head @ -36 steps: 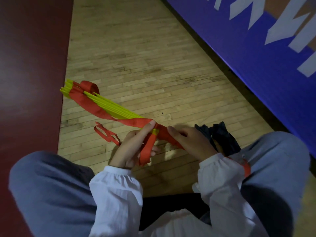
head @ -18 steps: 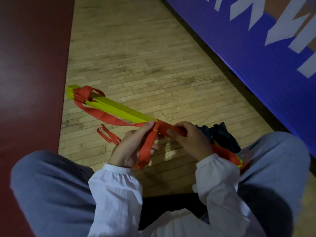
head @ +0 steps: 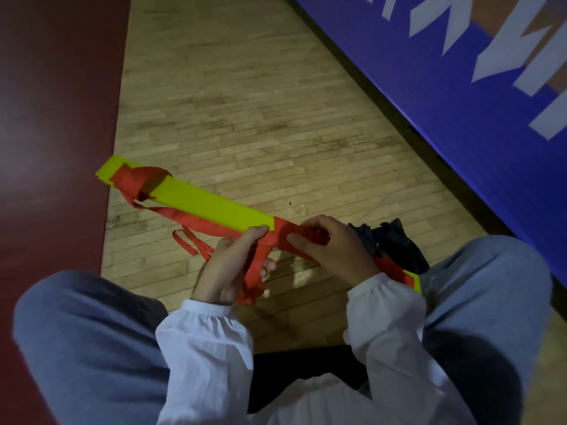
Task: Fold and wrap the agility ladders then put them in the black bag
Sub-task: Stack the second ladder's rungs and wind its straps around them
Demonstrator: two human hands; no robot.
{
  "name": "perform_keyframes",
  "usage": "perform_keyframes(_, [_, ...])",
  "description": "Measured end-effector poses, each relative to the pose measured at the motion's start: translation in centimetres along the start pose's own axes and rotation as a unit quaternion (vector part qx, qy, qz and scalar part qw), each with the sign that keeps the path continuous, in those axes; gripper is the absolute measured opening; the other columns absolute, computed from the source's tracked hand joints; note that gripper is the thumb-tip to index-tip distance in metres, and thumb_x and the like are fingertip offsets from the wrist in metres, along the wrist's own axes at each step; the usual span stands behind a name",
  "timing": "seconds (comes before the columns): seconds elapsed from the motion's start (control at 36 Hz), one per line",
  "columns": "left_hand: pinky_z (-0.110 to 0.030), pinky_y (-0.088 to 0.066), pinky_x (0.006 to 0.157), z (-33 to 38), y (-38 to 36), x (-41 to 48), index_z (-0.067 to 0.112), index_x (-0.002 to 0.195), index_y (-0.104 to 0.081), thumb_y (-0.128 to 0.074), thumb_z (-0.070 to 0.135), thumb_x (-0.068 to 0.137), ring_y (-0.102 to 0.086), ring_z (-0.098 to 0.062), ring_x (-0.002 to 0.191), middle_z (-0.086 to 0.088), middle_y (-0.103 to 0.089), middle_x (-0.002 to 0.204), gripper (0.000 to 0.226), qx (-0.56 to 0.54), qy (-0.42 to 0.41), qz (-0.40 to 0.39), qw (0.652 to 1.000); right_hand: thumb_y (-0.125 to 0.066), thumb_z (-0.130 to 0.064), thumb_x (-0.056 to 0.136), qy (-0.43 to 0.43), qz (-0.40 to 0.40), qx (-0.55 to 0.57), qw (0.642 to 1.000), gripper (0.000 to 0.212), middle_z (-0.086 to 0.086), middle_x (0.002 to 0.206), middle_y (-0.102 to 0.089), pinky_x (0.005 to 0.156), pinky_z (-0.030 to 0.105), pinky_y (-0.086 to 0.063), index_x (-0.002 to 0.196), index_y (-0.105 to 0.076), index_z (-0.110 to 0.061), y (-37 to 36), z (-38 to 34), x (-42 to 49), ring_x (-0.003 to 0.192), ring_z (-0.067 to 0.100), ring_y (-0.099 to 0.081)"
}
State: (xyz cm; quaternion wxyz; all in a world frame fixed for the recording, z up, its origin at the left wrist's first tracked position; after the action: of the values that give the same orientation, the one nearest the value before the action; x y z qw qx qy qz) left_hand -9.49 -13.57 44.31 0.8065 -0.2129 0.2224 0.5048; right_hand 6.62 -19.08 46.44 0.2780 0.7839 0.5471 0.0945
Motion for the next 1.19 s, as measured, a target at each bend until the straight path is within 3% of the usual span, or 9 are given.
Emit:
perform_keyframes(0.25, [-0.015, -0.037, 0.033, 0.1, -0.8, -0.2, 0.005, 0.073, -0.062, -0.060, 0.031, 0.091, -0.050, -0.014, 0.035, -0.014, -0.060, 0.052, 0.031, 0.013, -0.001, -0.024, 1.000, -0.070, -0.049, 0.079, -0.024, -0.010, 0.022, 0.999, 0.034, -0.008, 0.090, -0.068, 0.074, 0.023, -0.050, 0.100, -0.069, -0.022, 0.1, 0.3, -0.1, 0.086, 0.008, -0.064])
perform_keyframes(0.39, [-0.018, -0.044, 0.036, -0.2, -1.6, -0.1, 0.001, 0.096, -0.059, -0.060, 0.026, 0.091, -0.055, -0.015, 0.037, -0.015, -0.061, 0.058, 0.025, -0.041, 0.033, -0.060, 0.997, -0.076, -0.045, 0.075, -0.029, 0.019, 0.046, 0.998, 0.029, -0.008, 0.087, -0.069, 0.079, 0.033, -0.054, 0.094, -0.068, -0.024, 0.6, 0.5, -0.1, 0.085, 0.010, -0.065])
perform_keyframes(0.5, [-0.021, -0.048, 0.040, -0.6, -1.9, 0.1, 0.002, 0.103, -0.058, -0.068, 0.037, 0.077, -0.058, -0.018, 0.045, -0.011, -0.061, 0.063, 0.044, -0.069, 0.056, -0.085, 0.992, -0.078, -0.041, 0.075, -0.030, 0.031, 0.064, 0.997, 0.026, -0.007, 0.088, -0.068, 0.079, 0.033, -0.054, 0.092, -0.067, -0.024, 0.7, 0.7, -0.3, 0.085, 0.010, -0.065])
perform_keyframes(0.58, [-0.022, -0.051, 0.042, -1.0, -1.9, 0.1, 0.003, 0.106, -0.064, -0.072, 0.050, 0.062, -0.059, -0.020, 0.050, -0.028, -0.066, 0.085, 0.065, -0.061, 0.070, -0.098, 0.991, -0.077, -0.040, 0.076, -0.036, 0.053, 0.068, 0.996, 0.024, -0.009, 0.088, -0.067, 0.081, 0.034, -0.054, 0.091, -0.064, -0.028, 0.9, 1.0, -0.4, 0.086, 0.009, -0.064])
perform_keyframes(0.67, [-0.022, -0.051, 0.041, -0.8, -2.2, 0.0, 0.011, 0.087, -0.074, -0.070, 0.049, 0.063, -0.060, -0.020, 0.053, -0.032, -0.060, 0.119, 0.045, -0.074, 0.068, -0.115, 0.988, -0.077, -0.040, 0.075, -0.034, 0.079, 0.067, 0.994, 0.022, -0.012, 0.087, -0.066, 0.083, 0.039, -0.054, 0.088, -0.061, -0.032, 1.3, 1.1, -0.4, 0.086, 0.009, -0.063])
perform_keyframes(0.83, [-0.021, -0.048, 0.042, -0.7, -2.1, 0.2, -0.003, 0.119, -0.059, -0.072, 0.052, 0.057, -0.057, -0.021, 0.053, -0.032, -0.061, 0.117, 0.084, -0.044, 0.050, -0.085, 0.994, -0.081, -0.037, 0.070, -0.028, 0.121, 0.061, 0.990, 0.025, -0.014, 0.083, -0.065, 0.083, 0.044, -0.054, 0.084, -0.060, -0.034, 1.8, 1.1, -0.4, 0.084, 0.009, -0.063])
perform_keyframes(0.97, [-0.019, -0.045, 0.038, -0.1, -2.0, 0.0, -0.007, 0.107, -0.061, -0.063, 0.035, 0.087, -0.056, -0.018, 0.045, -0.024, -0.070, 0.101, 0.047, -0.033, 0.021, -0.035, 0.999, -0.086, -0.031, 0.065, -0.023, 0.132, 0.048, 0.990, 0.032, -0.015, 0.079, -0.063, 0.078, 0.038, -0.054, 0.077, -0.056, -0.033, 1.5, 0.7, -0.4, 0.078, 0.005, -0.061])
perform_keyframes(1.11, [-0.021, -0.041, 0.043, -0.4, -1.1, 0.4, -0.001, 0.089, -0.066, -0.068, 0.046, 0.080, -0.052, -0.024, 0.053, -0.022, -0.067, 0.083, 0.048, -0.018, 0.010, 0.022, 1.000, -0.089, -0.030, 0.061, 0.006, 0.122, 0.026, 0.992, 0.036, -0.006, 0.074, -0.064, 0.069, 0.041, -0.053, 0.074, -0.056, -0.020, 0.9, 0.3, -0.4, 0.071, 0.014, -0.061])
perform_keyframes(1.19, [-0.022, -0.040, 0.044, -0.2, -0.8, 0.3, 0.002, 0.078, -0.065, -0.068, 0.047, 0.081, -0.052, -0.021, 0.047, -0.017, -0.067, 0.073, 0.045, -0.008, 0.007, 0.048, 0.999, -0.088, -0.030, 0.062, 0.032, 0.114, 0.022, 0.993, 0.037, -0.003, 0.071, -0.063, 0.065, 0.040, -0.053, 0.075, -0.057, -0.016, 0.8, -0.3, -0.5, 0.069, 0.017, -0.060])
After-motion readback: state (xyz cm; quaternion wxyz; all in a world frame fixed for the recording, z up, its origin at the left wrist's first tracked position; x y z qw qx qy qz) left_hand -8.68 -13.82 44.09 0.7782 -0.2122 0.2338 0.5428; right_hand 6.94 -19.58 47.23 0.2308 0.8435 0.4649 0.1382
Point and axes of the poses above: each hand's wrist, its own x-axis towards the middle knuckle, its own y-axis out of the back of the hand, z = x × y, the point moved 9 cm from there along x, towards the middle knuckle
